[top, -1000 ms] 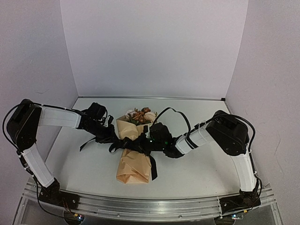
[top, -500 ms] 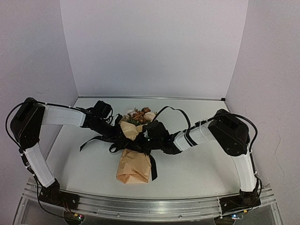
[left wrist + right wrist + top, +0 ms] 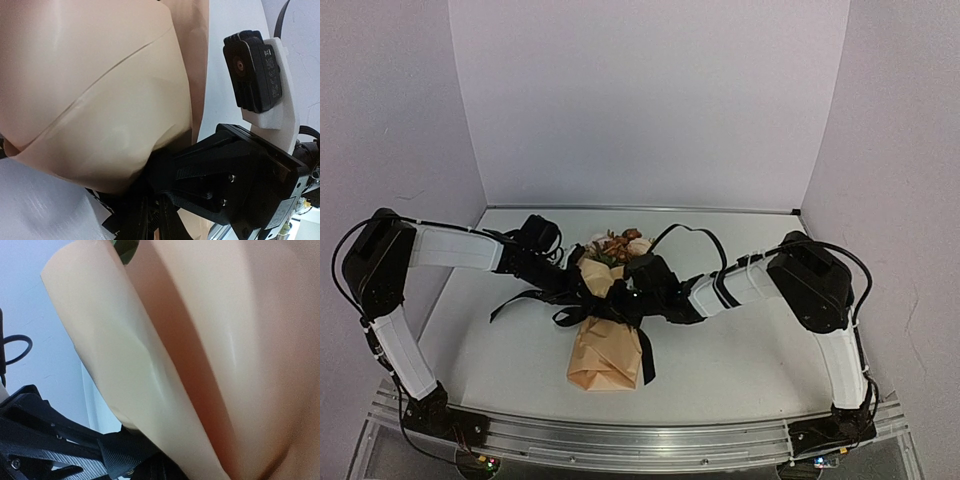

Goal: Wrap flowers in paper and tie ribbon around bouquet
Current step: Tie the half-tied ribbon around the folded bouquet.

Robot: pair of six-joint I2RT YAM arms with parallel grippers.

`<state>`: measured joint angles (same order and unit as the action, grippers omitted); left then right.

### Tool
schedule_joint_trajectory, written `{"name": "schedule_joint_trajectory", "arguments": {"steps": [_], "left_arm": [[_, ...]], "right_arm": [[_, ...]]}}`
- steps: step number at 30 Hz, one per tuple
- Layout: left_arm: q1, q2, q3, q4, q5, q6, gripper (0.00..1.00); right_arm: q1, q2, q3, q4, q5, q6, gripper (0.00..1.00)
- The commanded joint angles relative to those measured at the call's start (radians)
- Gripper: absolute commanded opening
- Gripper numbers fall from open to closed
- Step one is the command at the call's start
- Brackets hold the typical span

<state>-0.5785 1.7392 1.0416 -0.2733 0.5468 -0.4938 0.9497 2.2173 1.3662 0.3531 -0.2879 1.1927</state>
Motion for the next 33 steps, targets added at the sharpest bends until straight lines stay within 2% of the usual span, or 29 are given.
{"name": "schedule_joint_trajectory", "arguments": {"steps": [1, 10, 21, 33], "left_arm": [[-0.013, -0.040, -0.007, 0.055, 0.035, 0.016, 0.11], [-0.016, -0.029, -0.031, 0.067, 0.021, 0.002, 0.09], [-0.021, -0.007, -0.059, 0.109, -0.011, -0.047, 0.07], [-0.028, -0.026, -0.056, 0.106, -0.021, -0.046, 0.07]], "right_arm": [[0.004, -0.025, 0.054, -0.012, 0.034, -0.005, 0.00], [0.006, -0.032, 0.044, -0.016, 0.038, 0.001, 0.00], [0.013, -0.112, -0.052, -0.012, 0.054, -0.007, 0.00], [0.018, -0.143, -0.069, -0.023, 0.068, -0.004, 0.18]]}}
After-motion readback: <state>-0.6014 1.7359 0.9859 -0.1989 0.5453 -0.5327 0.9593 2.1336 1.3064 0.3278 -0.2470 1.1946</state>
